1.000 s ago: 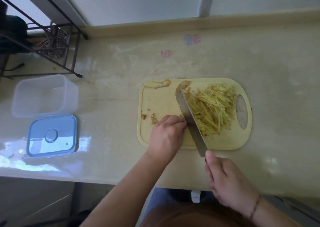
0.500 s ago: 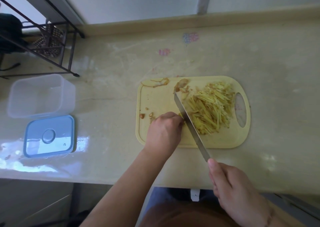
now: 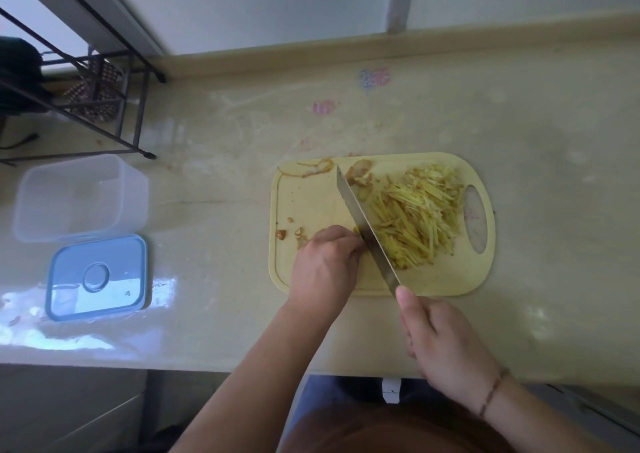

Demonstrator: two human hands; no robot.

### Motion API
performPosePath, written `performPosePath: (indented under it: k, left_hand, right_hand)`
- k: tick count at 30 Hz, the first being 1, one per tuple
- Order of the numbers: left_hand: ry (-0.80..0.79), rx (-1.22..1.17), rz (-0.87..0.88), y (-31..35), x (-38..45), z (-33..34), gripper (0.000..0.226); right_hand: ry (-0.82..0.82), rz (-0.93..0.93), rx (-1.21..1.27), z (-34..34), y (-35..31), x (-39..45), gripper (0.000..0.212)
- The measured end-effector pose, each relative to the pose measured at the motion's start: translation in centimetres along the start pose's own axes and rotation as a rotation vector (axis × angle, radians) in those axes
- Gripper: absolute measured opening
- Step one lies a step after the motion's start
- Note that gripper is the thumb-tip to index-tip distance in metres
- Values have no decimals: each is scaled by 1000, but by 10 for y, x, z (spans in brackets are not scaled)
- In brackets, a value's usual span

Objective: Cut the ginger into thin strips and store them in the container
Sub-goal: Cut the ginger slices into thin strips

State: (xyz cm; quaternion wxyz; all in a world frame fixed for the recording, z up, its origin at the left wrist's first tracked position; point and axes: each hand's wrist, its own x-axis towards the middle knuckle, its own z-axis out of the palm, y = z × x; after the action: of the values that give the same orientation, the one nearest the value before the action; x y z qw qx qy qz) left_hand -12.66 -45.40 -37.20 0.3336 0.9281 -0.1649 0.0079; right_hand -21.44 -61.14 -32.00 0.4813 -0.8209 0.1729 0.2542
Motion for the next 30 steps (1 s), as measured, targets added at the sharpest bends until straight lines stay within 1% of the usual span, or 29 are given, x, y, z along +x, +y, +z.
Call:
performPosePath:
  k: [2, 5, 7, 9, 13, 15, 18, 20, 23, 24, 26, 28, 30]
  left_hand:
    - [6, 6, -2, 1, -1, 0, 17]
    - [5, 16, -20, 3, -1, 0, 19]
    - [-11, 24, -57, 3, 0, -1, 20]
    - [-38, 36, -89, 3, 2, -2, 21]
    - [-59, 26, -84, 4, 5, -4, 20]
    - [-54, 10, -79, 2, 4, -4, 19]
    - [-57, 10, -80, 3, 4, -4, 14]
    - [-52, 31, -95, 3, 4, -5, 12]
    - [-54, 87, -111, 7, 5, -8, 17]
    - [-53, 93, -113, 7, 5, -8, 19]
    - [-70, 94, -126, 7, 6, -8, 20]
    - [-130, 94, -160, 8, 7, -9, 17]
    - [-188, 99, -195, 9, 10, -10, 16]
  right_hand:
    - [21, -12, 6, -1, 2, -8, 62]
    - [52, -40, -11, 0, 10, -20, 77]
    - [60, -58, -33, 1, 14, -23, 80]
    - [70, -59, -58, 2, 16, -24, 75]
    - [40, -33, -74, 1, 12, -24, 71]
    - [7, -13, -41, 2, 8, -18, 71]
    - [-53, 31, 32, 3, -1, -3, 64]
    - [-41, 19, 13, 1, -5, 1, 63]
    - [3, -7, -2, -1, -2, -8, 61]
    - [14, -13, -9, -2, -1, -12, 63]
    - [16, -22, -21, -2, 3, -19, 73]
    - [22, -28, -46, 0, 8, -19, 82]
    - [17, -17, -56, 1, 11, -18, 81]
